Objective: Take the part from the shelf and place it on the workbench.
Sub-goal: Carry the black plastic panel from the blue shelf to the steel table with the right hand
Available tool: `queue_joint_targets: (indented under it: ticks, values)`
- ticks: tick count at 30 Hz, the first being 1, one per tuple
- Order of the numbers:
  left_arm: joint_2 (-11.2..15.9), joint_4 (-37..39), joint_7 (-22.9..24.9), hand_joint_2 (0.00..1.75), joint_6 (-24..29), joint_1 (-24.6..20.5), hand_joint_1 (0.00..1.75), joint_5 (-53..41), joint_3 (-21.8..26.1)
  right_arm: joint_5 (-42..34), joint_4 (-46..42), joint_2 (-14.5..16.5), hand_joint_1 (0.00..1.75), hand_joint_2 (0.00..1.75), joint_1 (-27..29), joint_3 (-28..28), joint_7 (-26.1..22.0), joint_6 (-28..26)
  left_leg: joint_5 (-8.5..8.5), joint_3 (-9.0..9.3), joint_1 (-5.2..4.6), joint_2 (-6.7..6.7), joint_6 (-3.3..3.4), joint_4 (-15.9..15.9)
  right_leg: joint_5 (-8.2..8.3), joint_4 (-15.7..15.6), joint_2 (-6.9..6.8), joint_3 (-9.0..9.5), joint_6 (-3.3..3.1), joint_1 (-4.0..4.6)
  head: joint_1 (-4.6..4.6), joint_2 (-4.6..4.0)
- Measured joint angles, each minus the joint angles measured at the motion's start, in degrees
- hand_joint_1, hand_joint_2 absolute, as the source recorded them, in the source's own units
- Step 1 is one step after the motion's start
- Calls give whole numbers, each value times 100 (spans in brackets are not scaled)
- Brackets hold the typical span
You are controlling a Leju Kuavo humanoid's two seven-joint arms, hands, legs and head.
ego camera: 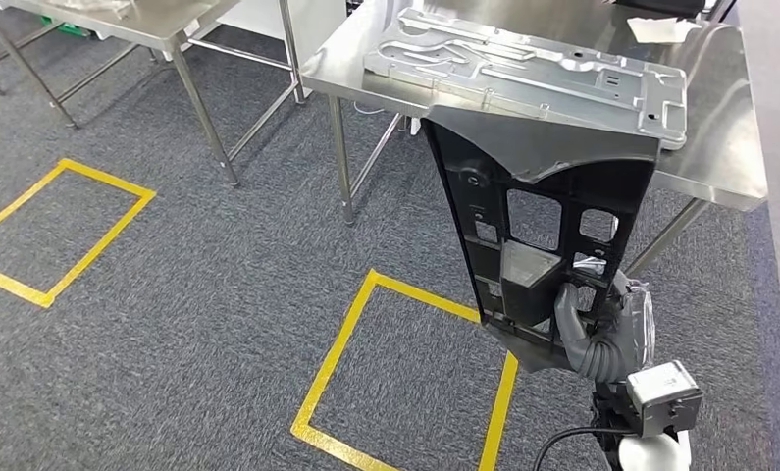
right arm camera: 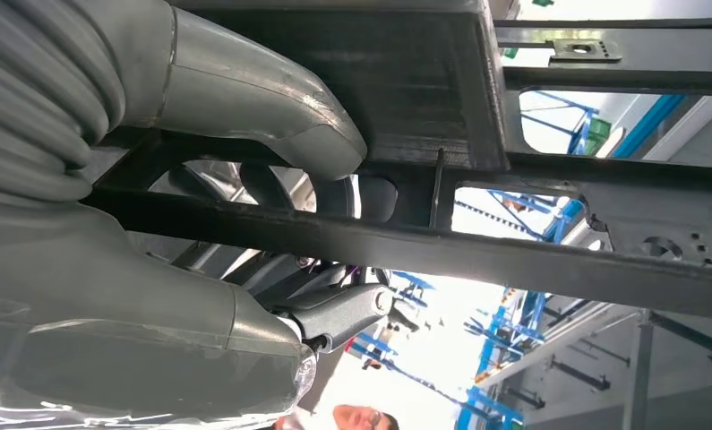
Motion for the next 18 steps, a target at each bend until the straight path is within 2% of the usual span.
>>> queue_joint_targets:
  ticks: [1, 2, 3, 4, 5, 8, 9, 10, 12, 13, 14, 15, 17, 18]
  values:
    - [-4, 0, 1, 0, -2, 1, 0, -1, 0, 8, 5, -3, 175, 175, -3, 0, 1, 3, -60, 69, 2, 13, -18, -3, 301, -374, -29, 100, -5, -3, 0, 0]
    - [-9, 0, 2, 0, -3, -2, 0, -3, 0, 14, 14, -7, 175, 175, -10, 1, 4, 8, -113, 139, -1, 22, -40, 2, 513, -706, -60, 192, -19, 8, -1, 0]
    - [-15, 0, 3, 0, -5, -7, 0, -5, 0, 21, 26, -9, 175, 175, -24, 2, 14, 16, -159, 183, -4, 31, -68, 3, 615, -954, -86, 257, -51, 26, 0, 0]
    - [-20, 0, 5, 0, -5, -11, 0, -8, 0, 34, 38, -10, 175, 175, -40, 4, 28, 27, -200, 201, -8, 40, -103, -3, 662, -1087, -104, 290, -92, 47, 0, 0]
    - [-24, 0, 7, 0, -5, -13, 0, -13, 0, 52, 50, -10, 175, 175, -56, 5, 48, 39, -212, 234, -12, 47, -143, 19, 618, -1106, -103, 296, -133, 63, -1, 0]
    - [-31, 0, 10, 0, -8, -17, 0, -20, -1, 117, 56, -8, 175, 175, -96, 7, 104, 75, -277, 278, 2, 43, -246, 180, 642, -1179, -68, 451, -250, 42, -2, 0]
    - [-32, 0, 11, 0, -10, -26, 0, -22, -2, 137, 55, -6, 175, 175, -116, 9, 115, 82, -344, 193, 13, 30, -266, 360, 621, -1197, -61, 512, -280, 30, -2, 0]
    - [-32, 0, 11, 0, -11, -32, 0, -23, -2, 160, 54, -5, 175, 175, -133, 11, 128, 88, -444, 21, 26, 18, -278, 651, 594, -1210, -54, 561, -301, 23, -2, 0]
    - [-34, 0, 13, 0, -15, -25, 0, -22, -2, 207, 60, -3, 175, 175, -147, 15, 155, 102, -699, -475, 38, 9, -306, 1364, 504, -1213, -26, 642, -320, 24, -3, 0]
    - [-34, 0, 15, 0, -15, -11, 0, -20, -2, 224, 68, -2, 175, 175, -144, 15, 167, 109, -778, -687, 44, 10, -321, 1595, 450, -1213, -6, 696, -317, 24, -3, 0]
    - [-34, 0, 16, 0, -16, 4, 0, -19, -2, 235, 80, -2, 175, 175, -140, 15, 175, 115, -767, -818, 49, 10, -332, 1645, 391, -1213, 14, 764, -309, 21, -4, 0]
    - [-33, 0, 19, 0, -16, 15, 0, -17, -2, 248, 94, -1, 175, 175, -141, 15, 181, 120, -630, -845, 55, 11, -338, 1482, 329, -1213, 29, 846, -296, 17, -4, 0]
    - [-31, 0, 26, 0, -16, 30, 0, -14, -1, 282, 123, 0, 175, 175, -147, 17, 191, 135, -75, -731, 62, 12, -324, 815, 190, -1215, 43, 1027, -256, 10, -3, 0]
    - [-32, 0, 32, 0, -17, 33, 0, -13, -1, 297, 138, 1, 175, 175, -151, 17, 195, 143, 102, -670, 51, 16, -304, 529, 127, -1221, 50, 1098, -225, 11, -3, 0]
